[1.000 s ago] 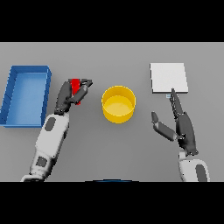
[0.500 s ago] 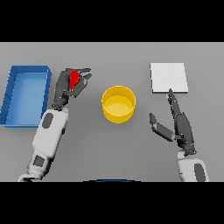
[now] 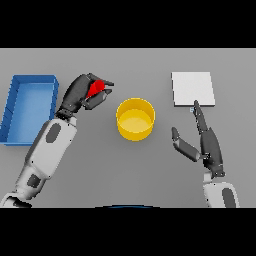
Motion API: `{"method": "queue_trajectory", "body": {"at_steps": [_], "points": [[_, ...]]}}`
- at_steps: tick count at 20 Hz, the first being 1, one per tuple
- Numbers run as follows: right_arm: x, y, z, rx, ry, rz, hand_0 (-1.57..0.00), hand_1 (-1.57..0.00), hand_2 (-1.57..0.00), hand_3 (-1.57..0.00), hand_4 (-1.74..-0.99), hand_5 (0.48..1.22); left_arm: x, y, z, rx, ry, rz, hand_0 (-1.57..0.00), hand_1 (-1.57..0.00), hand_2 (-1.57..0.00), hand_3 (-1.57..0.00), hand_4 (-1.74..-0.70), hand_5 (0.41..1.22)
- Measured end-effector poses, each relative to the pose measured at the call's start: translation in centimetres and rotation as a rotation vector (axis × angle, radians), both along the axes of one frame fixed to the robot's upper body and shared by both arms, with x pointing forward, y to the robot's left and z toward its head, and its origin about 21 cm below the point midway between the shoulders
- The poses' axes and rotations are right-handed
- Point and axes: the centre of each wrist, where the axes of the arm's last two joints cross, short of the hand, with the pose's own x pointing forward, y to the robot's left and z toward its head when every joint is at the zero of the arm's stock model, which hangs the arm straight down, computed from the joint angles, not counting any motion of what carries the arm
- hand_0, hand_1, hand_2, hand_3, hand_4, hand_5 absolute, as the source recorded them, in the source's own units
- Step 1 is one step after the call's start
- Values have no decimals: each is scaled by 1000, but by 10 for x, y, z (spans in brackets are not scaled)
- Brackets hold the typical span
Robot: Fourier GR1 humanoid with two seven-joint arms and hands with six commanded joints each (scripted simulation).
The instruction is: Pick up the red beaker and tilt it to pour out 1 green nut into yellow bowl. Pick up the yellow bowl and place it on the metallic measuring scale.
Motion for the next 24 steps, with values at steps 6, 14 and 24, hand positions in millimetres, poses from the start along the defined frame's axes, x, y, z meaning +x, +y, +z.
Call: {"method": "queue_trajectory", "body": {"at_steps": [6, 14, 24], "points": [[-2, 0, 0, 11, -3, 13, 1, 1, 1, 1, -1267, 720, 9, -16, 13, 414, -108, -111, -1569, -1569, -1569, -1569, -1739, 1134], [-4, 5, -8, 29, -1, 11, 1, 1, 1, 1, -1258, 697, 30, -49, 36, 944, -237, -318, -1571, -1571, -1571, -1571, -1613, 1206], [-1, 6, -9, 24, -10, -21, 1, 1, 1, 1, -1193, 648, 34, -98, 53, 1436, -290, -523, -1571, -1571, -1571, -1571, -1725, 1219]]}}
